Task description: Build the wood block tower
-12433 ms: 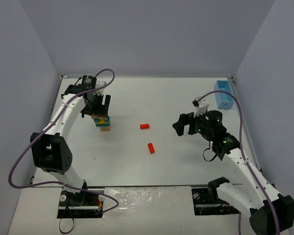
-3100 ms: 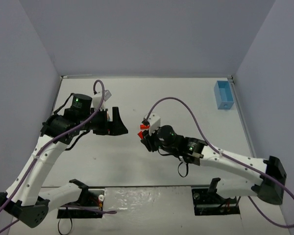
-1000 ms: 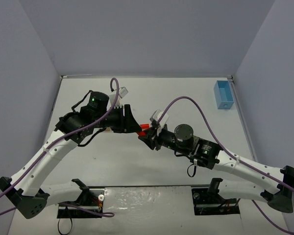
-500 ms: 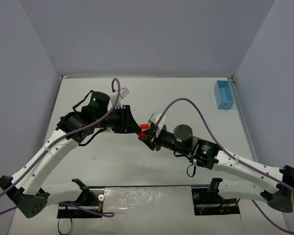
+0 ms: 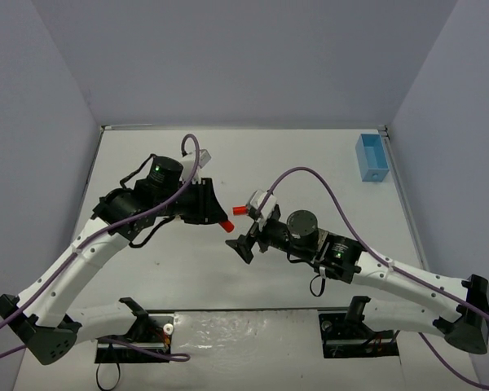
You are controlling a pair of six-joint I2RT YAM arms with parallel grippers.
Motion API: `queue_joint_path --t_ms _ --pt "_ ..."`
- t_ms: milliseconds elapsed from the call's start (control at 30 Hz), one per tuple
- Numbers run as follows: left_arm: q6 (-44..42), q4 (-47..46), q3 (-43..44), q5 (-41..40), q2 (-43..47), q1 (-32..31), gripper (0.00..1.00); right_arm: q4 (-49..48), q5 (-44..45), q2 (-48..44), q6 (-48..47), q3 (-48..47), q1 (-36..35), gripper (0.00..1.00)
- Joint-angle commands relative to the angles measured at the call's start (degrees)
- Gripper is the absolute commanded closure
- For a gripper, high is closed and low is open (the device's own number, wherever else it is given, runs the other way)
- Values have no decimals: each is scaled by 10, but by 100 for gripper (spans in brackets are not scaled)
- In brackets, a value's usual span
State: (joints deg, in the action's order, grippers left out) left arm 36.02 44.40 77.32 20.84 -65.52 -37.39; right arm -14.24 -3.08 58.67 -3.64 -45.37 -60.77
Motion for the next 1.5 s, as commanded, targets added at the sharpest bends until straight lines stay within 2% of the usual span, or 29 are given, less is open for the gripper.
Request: queue_joint_path --t_ms 0,133,267,500,667,1100,1467 --pt "-38 34 44 -115 10 -2 100 -40 47 -27 9 14 11 0" --pt "-75 83 87 -225 -8 4 100 -27 86 -36 40 38 50 0" --pt "-113 125 141 -273 -44 43 100 -10 70 -32 101 47 110 0" --pt "-168 124 163 -255 -90 165 100 86 142 10 128 1 168 0" --pt "-197 111 166 -235 -116 229 100 108 126 7 150 9 224 0" --pt "-240 49 153 -184 -168 270 100 112 46 34 151 24 352 0" --pt "-254 26 130 -180 -178 277 100 112 18 65 147 27 383 0"
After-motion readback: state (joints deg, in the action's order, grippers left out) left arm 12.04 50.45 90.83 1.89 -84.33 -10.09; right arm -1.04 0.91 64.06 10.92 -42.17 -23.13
